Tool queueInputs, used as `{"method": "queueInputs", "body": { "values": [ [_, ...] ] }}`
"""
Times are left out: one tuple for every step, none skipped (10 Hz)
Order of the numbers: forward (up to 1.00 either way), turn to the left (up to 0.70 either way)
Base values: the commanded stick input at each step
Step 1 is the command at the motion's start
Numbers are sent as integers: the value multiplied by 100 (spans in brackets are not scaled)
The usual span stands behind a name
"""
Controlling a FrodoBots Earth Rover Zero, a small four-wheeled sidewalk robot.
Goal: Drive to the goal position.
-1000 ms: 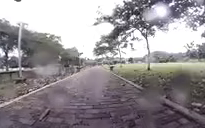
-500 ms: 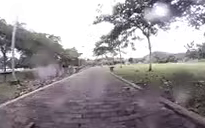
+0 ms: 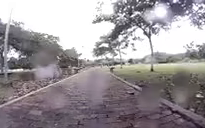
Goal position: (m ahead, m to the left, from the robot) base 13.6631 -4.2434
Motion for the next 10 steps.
{"method": "queueInputs", "body": {
  "values": [
    [70, 0],
    [70, 0],
    [70, 0],
    [70, 0],
    [70, 0],
    [70, 0],
    [70, 0],
    [70, 0],
    [70, 0],
    [70, 0]
  ]
}}
